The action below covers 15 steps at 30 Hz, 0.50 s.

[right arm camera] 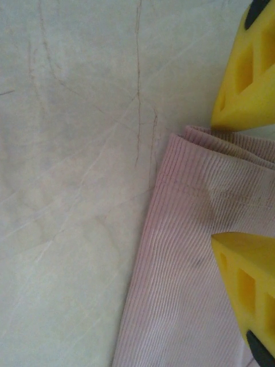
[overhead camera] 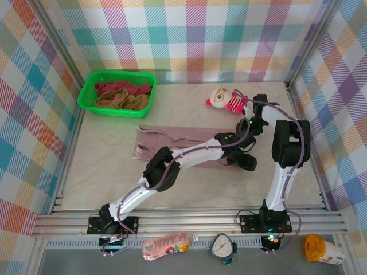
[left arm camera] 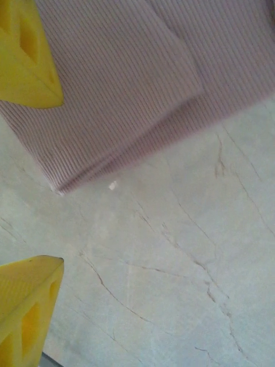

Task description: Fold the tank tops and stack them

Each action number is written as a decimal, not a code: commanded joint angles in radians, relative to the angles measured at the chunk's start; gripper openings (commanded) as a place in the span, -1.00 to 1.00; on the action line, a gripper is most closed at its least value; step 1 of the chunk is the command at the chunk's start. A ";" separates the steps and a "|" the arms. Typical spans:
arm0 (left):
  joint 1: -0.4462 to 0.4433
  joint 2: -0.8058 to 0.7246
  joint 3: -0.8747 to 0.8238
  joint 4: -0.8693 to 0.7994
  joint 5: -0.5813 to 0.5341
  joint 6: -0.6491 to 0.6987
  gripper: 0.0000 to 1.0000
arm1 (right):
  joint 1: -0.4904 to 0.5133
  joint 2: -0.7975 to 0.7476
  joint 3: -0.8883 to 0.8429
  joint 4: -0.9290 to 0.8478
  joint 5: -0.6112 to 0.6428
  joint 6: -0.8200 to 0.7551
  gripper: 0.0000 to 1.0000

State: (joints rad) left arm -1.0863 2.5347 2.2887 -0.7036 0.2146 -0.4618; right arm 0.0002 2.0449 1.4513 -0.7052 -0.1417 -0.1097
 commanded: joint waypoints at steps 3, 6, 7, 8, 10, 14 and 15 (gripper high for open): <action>-0.022 0.065 0.046 -0.058 -0.077 0.059 0.28 | -0.002 0.015 0.005 -0.046 -0.010 -0.039 -0.20; -0.024 0.088 0.052 -0.101 -0.101 0.072 0.20 | -0.003 0.008 -0.004 -0.052 -0.015 -0.043 -0.38; -0.027 0.094 0.051 -0.107 -0.105 0.082 0.15 | -0.003 0.005 -0.008 -0.048 -0.025 -0.043 -0.43; -0.030 0.099 0.052 -0.114 -0.109 0.093 0.10 | -0.002 0.000 -0.015 -0.048 -0.034 -0.042 -0.51; -0.035 0.115 0.054 -0.141 -0.122 0.108 0.02 | -0.003 -0.010 -0.031 -0.046 -0.044 -0.042 -0.61; -0.037 0.165 0.089 -0.276 -0.173 0.107 -0.28 | -0.002 -0.044 -0.076 -0.029 -0.049 -0.034 -0.79; -0.038 0.172 0.092 -0.299 -0.188 0.110 -0.35 | -0.003 -0.055 -0.091 -0.022 -0.050 -0.030 -0.81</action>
State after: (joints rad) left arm -1.1095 2.6175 2.3905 -0.8093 0.0921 -0.3733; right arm 0.0002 2.0254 1.4078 -0.7044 -0.1673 -0.1421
